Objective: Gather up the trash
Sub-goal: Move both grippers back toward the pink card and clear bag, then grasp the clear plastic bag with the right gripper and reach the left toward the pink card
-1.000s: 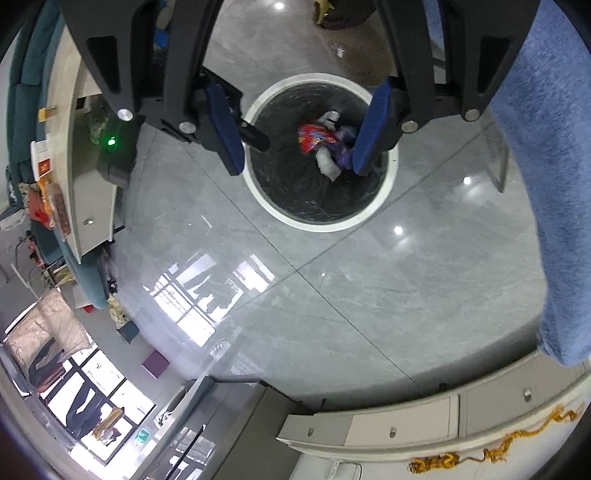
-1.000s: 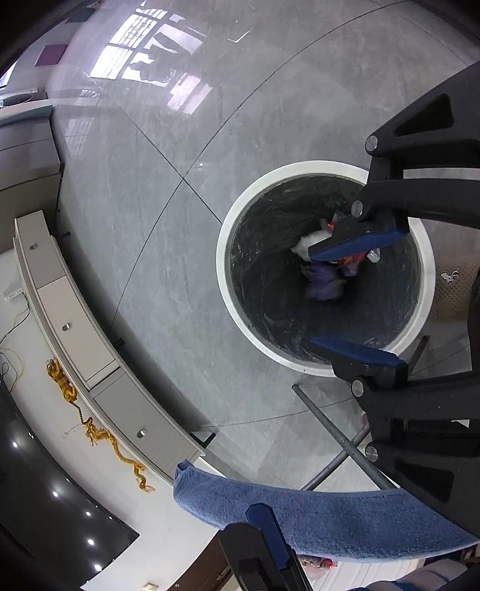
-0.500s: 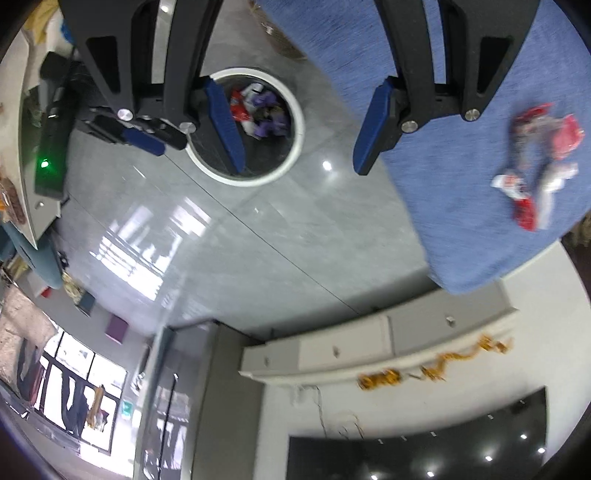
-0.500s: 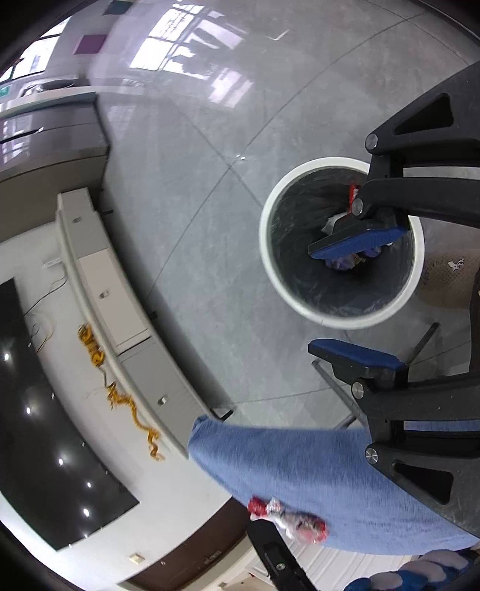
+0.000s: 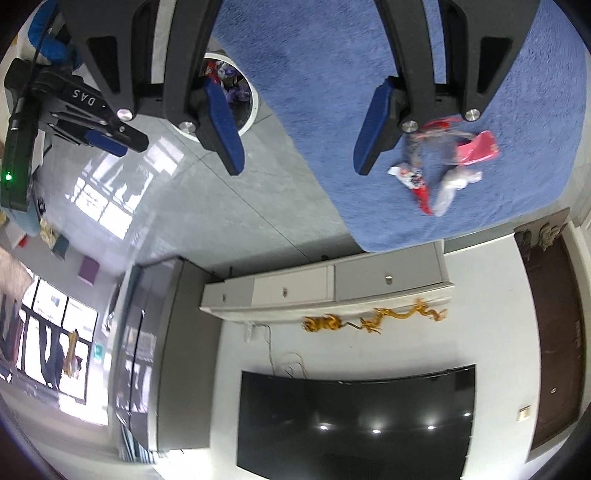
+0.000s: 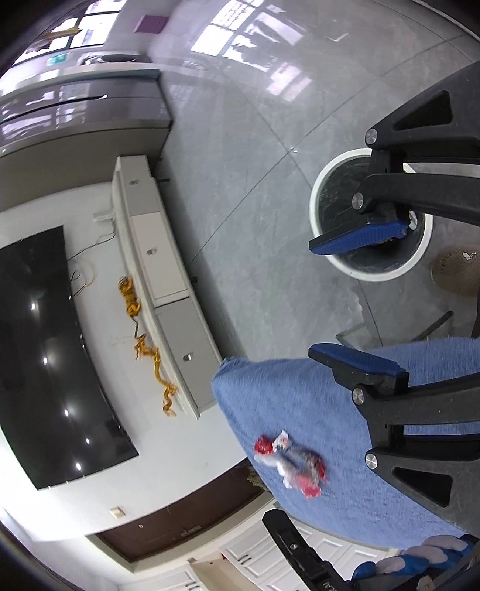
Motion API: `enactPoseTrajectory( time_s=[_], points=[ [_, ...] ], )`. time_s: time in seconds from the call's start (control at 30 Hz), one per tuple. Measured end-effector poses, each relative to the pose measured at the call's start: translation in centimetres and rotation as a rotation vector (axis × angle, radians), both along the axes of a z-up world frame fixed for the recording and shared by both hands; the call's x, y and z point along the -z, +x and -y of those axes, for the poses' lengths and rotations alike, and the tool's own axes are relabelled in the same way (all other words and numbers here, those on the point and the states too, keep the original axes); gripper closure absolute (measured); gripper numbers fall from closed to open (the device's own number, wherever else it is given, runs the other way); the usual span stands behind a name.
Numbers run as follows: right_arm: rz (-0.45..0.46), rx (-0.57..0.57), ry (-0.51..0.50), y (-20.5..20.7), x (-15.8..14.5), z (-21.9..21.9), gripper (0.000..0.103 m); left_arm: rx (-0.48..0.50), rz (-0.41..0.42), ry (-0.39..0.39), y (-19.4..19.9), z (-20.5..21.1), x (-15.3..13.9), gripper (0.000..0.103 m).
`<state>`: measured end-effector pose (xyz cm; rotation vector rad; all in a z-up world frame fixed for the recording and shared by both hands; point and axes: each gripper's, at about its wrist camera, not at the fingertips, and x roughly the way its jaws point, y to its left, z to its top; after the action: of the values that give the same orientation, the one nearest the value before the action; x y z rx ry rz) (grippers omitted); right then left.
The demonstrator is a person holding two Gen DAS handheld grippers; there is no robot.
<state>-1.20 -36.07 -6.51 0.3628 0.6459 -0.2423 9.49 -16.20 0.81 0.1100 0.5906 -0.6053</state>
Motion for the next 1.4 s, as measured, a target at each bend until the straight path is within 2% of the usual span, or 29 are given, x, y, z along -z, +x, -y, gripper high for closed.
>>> enactPoseTrajectory(
  time_s=[0.37,0.7,0.83,1.13,1.23,1.4],
  points=[
    [0.013,-0.065,-0.103,0.9,-3.5,-5.7,0.053,-0.081,0.011,-0.108,0.6,-7.6,-1.1,0.037],
    [-0.003,-0.171,-0.157,3.8,-4.0,-11.4,0.052,-0.179,-0.017,-0.153,2.1,-14.0,0.3,0.036],
    [-0.015,-0.214,-0.163,5.4,-3.6,-12.9,0.052,-0.224,-0.05,-0.146,3.6,-16.8,1.6,0.036],
    [-0.066,-0.296,-0.131,10.7,-0.8,-14.2,0.052,-0.34,-0.156,-0.063,9.1,-23.4,6.5,0.036],
    [-0.084,-0.333,-0.109,12.9,0.5,-14.6,0.052,-0.328,-0.181,-0.042,11.0,-24.2,7.5,0.036],
    [-0.108,-0.407,-0.065,16.7,2.6,-15.7,0.052,-0.242,-0.195,-0.001,14.4,-22.5,8.6,0.036]
  ],
)
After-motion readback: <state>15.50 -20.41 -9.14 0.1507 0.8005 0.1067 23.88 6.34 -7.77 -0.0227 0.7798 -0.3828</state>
